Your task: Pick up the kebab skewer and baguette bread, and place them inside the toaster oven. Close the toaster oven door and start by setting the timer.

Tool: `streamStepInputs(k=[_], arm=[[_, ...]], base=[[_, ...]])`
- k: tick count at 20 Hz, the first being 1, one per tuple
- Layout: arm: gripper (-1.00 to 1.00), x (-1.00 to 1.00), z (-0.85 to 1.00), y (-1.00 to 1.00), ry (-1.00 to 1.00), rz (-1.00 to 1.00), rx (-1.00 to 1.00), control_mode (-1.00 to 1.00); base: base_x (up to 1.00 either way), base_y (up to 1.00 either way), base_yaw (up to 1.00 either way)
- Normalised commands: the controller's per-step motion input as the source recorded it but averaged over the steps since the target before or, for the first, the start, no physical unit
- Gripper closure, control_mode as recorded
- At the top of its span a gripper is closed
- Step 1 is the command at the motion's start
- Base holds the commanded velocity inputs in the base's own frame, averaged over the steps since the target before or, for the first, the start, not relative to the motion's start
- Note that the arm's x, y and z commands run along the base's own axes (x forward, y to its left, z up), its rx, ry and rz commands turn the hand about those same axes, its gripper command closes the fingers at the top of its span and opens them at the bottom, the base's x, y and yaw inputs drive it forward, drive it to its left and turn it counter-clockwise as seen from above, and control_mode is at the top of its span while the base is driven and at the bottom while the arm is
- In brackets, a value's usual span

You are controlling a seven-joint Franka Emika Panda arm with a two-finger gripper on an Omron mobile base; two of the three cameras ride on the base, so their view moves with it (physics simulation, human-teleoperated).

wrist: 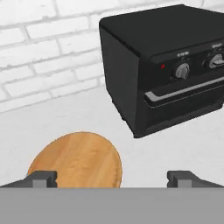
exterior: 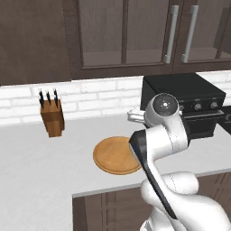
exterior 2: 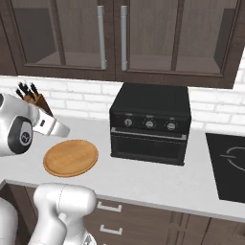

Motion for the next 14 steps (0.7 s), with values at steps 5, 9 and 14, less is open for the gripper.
streamStepInputs(k=[5,9,14], arm=[[-1.00,-0.22,0.10,-0.92,0.03,0.29,0.00,-1.00],[-1.00,-0.23,0.02,-0.82,-0.05,0.45,0.00,-1.00],[-1.00,-0.15,0.00,-0.33,-0.25,0.25,0.00,-1.00]], base=[[0.00,0.00,0.00],[0.00,0.00,0.00],[0.00,0.00,0.00]])
